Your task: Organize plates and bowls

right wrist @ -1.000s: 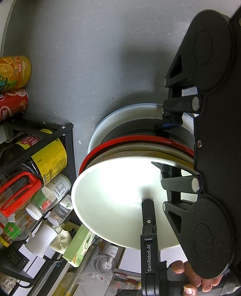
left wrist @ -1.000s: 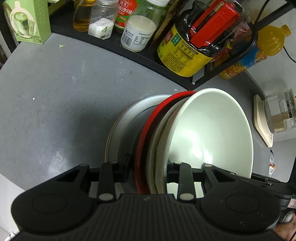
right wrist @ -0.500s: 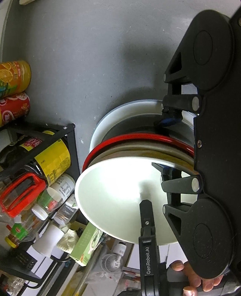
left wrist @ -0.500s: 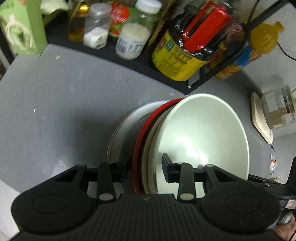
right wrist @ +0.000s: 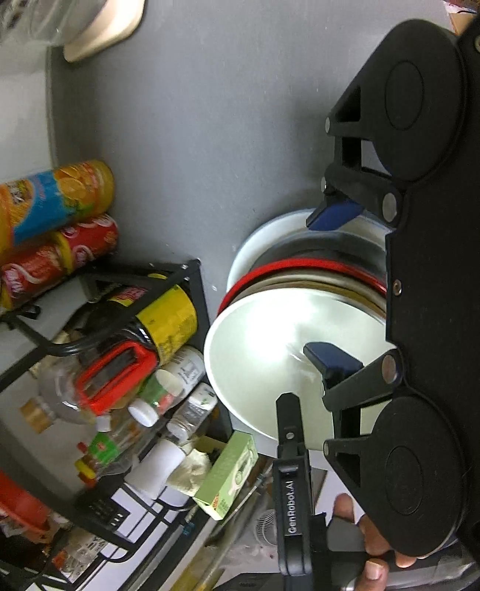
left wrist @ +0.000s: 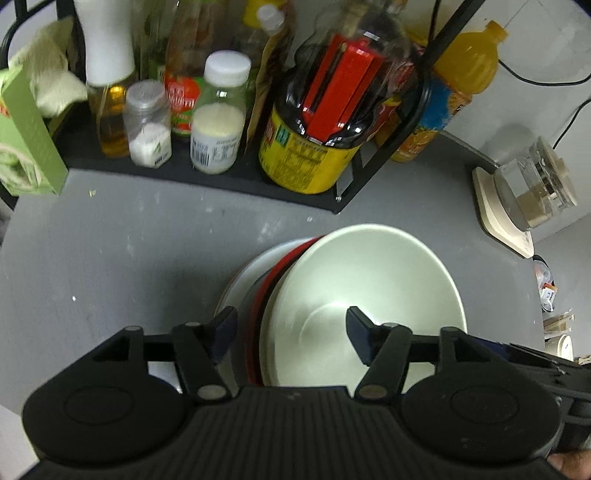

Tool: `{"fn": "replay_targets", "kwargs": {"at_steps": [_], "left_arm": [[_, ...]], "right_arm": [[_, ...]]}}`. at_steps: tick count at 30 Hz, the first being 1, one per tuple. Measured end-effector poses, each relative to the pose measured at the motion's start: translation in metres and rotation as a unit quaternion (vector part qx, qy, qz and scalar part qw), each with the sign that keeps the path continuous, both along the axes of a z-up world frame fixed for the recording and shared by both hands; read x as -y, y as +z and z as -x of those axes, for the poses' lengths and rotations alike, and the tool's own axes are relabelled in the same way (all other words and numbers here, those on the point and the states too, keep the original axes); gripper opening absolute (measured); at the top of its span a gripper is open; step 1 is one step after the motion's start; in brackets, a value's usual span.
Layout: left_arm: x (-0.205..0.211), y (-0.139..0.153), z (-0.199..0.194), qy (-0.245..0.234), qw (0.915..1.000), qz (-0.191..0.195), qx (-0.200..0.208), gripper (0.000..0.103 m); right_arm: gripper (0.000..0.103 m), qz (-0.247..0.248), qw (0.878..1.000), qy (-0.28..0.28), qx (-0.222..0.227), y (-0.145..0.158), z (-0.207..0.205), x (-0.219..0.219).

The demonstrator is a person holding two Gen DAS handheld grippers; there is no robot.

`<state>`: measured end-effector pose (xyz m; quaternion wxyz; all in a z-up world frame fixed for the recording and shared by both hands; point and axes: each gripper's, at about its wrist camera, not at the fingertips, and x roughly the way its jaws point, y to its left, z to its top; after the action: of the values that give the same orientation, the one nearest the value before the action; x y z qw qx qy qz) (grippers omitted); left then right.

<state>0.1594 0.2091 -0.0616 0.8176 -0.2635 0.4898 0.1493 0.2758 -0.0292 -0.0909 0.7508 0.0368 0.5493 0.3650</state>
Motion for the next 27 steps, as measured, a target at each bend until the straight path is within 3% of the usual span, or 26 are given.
{"fn": "replay_targets", "kwargs": {"at_steps": [6,11,27], "left_arm": [[0.004,0.028,-0.001,0.014,0.9986,-0.045,0.023,0.082],[0.013,0.046,-0.005,0.004,0.9974,-0.061,0.037,0.088],[0.098,0.077,0.04,-0.037,0.9928,-0.088,0.072,0.101]], "right_arm": [[0.088,-0.01,0.999,-0.029,0.039,0.019,0.001,0.023],[0.103,-0.015,0.996,-0.062,0.066,0.032,0.002,0.053],[0.103,-0.008,0.981,-0.154,0.119,0.06,0.071,0.158]]}}
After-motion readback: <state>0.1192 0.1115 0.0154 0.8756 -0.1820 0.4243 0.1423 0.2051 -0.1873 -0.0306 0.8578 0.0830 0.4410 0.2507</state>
